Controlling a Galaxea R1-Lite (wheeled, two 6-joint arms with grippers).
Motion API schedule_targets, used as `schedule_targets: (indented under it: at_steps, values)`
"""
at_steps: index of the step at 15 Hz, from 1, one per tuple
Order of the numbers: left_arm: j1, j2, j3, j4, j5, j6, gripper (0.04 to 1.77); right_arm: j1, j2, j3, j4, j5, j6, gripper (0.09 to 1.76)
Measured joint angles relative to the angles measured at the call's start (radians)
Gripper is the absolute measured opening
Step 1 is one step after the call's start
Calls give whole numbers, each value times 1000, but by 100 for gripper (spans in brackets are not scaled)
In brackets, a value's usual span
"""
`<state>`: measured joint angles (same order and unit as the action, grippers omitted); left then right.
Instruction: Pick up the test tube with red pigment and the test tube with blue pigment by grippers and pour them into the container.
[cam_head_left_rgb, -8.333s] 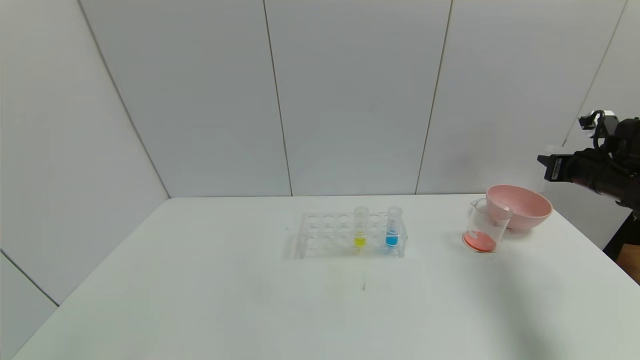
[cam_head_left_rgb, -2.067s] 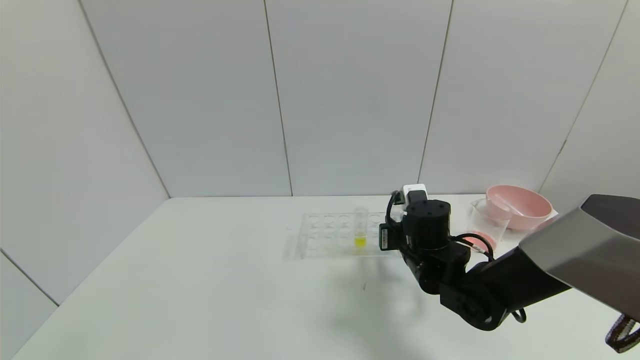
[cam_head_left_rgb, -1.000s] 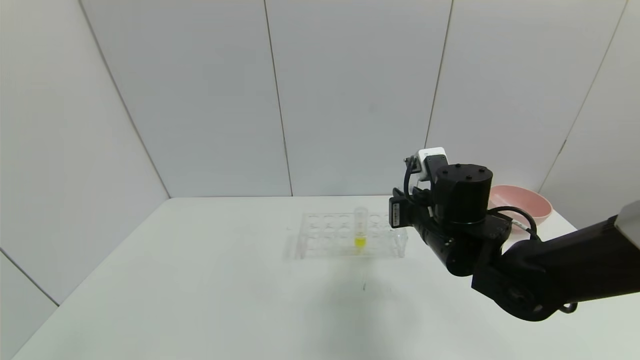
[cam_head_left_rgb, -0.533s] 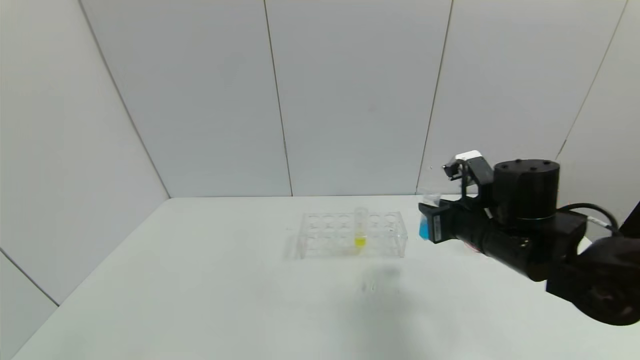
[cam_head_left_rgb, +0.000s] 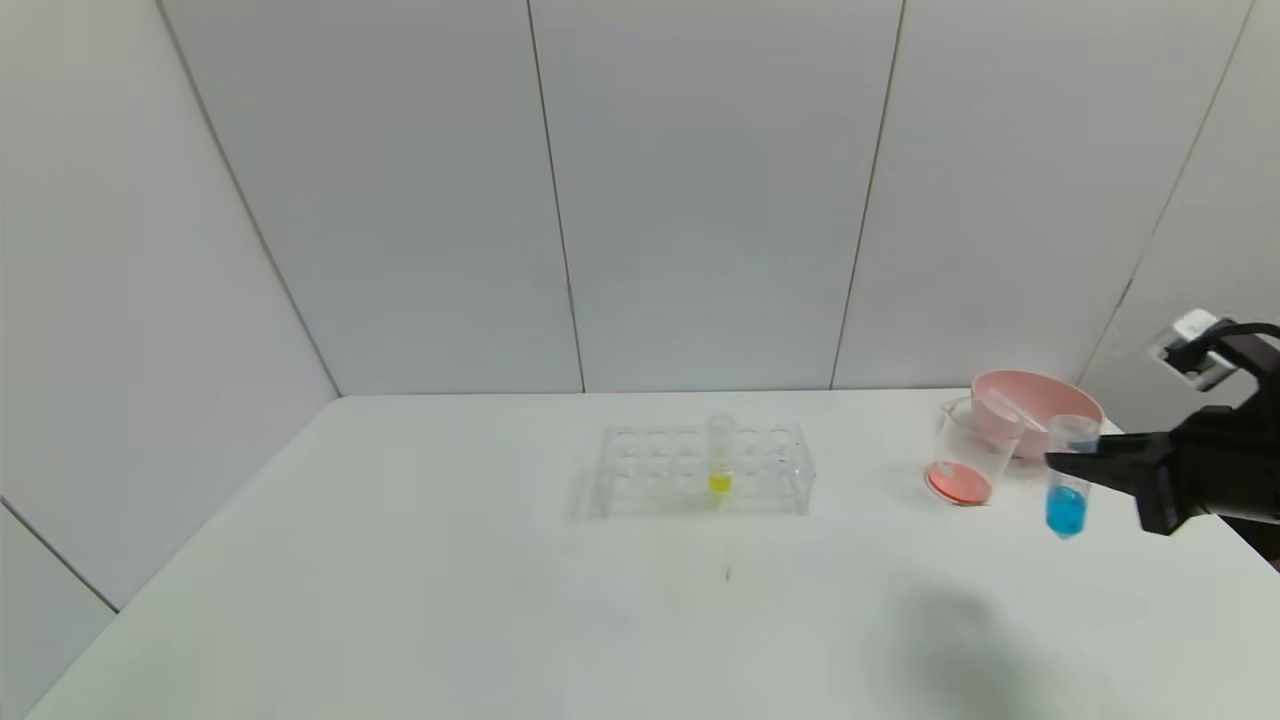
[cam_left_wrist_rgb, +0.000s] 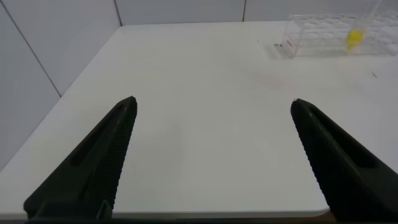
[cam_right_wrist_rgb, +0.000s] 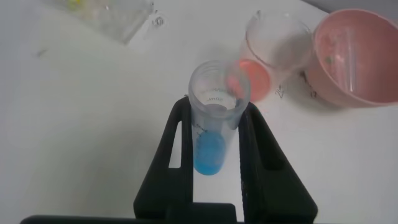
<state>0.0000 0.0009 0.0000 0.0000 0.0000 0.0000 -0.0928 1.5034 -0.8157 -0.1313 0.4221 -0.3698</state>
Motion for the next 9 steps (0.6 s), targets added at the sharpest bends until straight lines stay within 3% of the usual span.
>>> schedule_targets:
  at_steps: [2,4,9]
  values:
    - [0,0,0,0,0,0,176,-136,-15,-63,191,94,-142,49]
    - [0,0,0,0,0,0,176,-213,2,-178,362,120,-234,49]
    - [0,0,0,0,0,0,176,-270,130,-604,819,117,-393,49]
